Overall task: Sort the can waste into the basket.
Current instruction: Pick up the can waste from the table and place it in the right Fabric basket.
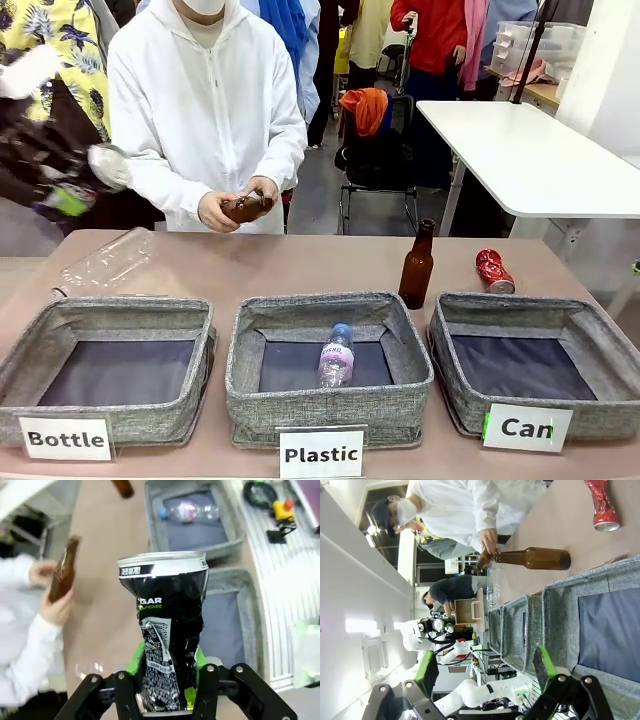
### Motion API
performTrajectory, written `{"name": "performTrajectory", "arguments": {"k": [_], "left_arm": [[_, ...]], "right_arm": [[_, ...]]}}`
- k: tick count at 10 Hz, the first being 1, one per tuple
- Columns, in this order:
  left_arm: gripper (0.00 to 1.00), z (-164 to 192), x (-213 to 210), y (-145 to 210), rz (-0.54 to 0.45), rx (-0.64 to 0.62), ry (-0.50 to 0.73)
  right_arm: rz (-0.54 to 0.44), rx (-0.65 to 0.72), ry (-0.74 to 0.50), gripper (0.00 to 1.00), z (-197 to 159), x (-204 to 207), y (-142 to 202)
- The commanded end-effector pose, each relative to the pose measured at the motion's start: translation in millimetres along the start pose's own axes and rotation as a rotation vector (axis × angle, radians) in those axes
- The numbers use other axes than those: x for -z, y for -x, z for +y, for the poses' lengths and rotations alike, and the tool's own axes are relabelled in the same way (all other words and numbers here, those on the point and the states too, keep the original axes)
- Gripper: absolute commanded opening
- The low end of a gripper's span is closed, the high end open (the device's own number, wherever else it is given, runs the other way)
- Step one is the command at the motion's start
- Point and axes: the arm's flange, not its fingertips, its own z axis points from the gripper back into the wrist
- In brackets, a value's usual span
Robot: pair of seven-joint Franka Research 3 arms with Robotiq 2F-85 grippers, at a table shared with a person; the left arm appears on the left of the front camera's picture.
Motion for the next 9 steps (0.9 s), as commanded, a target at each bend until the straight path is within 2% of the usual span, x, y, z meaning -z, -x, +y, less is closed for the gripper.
{"name": "performTrajectory", "arguments": {"k": [1,2,4,6,7,9], "left_arm": [[0.41,-35.0,-70.5,73.6,-0.019,-0.092,-0.08],[0.41,-63.5,-97.3,101.8,-0.018,-0.093,-0.1],[0.41,-116.9,-143.8,157.2,-0.044,-0.184,-0.185],[0.41,-151.6,-181.3,205.9,-0.09,-0.294,-0.24],[0.41,-165.7,-187.4,232.2,-0.126,-0.38,-0.272],[0.41,-198.0,-179.4,259.7,-0.19,-0.424,-0.313]], "right_arm": [[-0.004,-0.016,-0.011,1.0,2.1,0.0,-1.7],[-0.004,-0.016,-0.011,1.0,2.1,0.0,-1.7],[-0.004,-0.016,-0.011,1.0,2.1,0.0,-1.7],[-0.004,-0.016,-0.011,1.0,2.1,0.0,-1.7],[-0.004,-0.016,-0.011,1.0,2.1,0.0,-1.7],[-0.004,-0.016,-0.011,1.0,2.1,0.0,-1.7]]}}
